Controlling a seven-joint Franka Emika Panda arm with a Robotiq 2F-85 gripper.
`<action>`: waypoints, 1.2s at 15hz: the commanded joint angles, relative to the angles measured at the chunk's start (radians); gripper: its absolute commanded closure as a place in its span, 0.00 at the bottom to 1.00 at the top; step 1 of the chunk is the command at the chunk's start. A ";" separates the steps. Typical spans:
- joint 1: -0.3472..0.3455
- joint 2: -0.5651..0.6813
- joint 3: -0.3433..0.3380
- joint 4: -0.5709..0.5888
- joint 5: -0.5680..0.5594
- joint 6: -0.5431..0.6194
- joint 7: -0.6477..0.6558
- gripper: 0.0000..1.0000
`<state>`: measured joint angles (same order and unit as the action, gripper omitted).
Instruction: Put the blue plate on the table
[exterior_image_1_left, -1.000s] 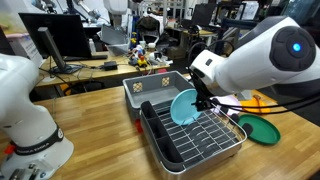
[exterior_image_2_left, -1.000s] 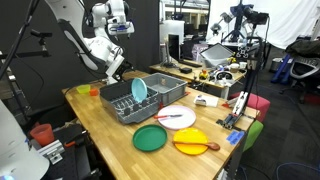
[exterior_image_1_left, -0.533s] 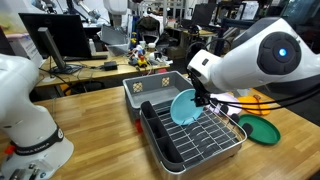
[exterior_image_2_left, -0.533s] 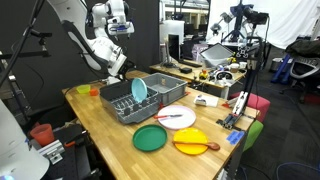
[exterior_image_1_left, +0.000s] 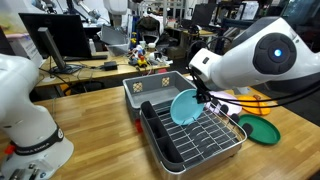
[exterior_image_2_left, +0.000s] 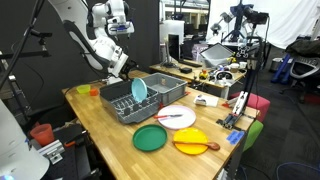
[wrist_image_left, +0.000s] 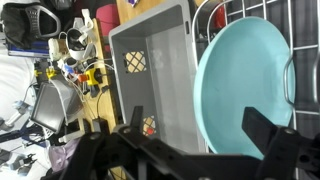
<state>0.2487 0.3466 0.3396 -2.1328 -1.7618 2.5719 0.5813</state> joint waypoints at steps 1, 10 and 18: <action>0.017 0.008 -0.011 0.006 -0.031 -0.020 0.028 0.00; 0.015 0.027 -0.016 0.024 -0.027 -0.021 0.020 0.00; 0.014 0.082 -0.023 0.082 -0.018 -0.018 0.008 0.00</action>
<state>0.2522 0.4054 0.3285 -2.0805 -1.7618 2.5580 0.5842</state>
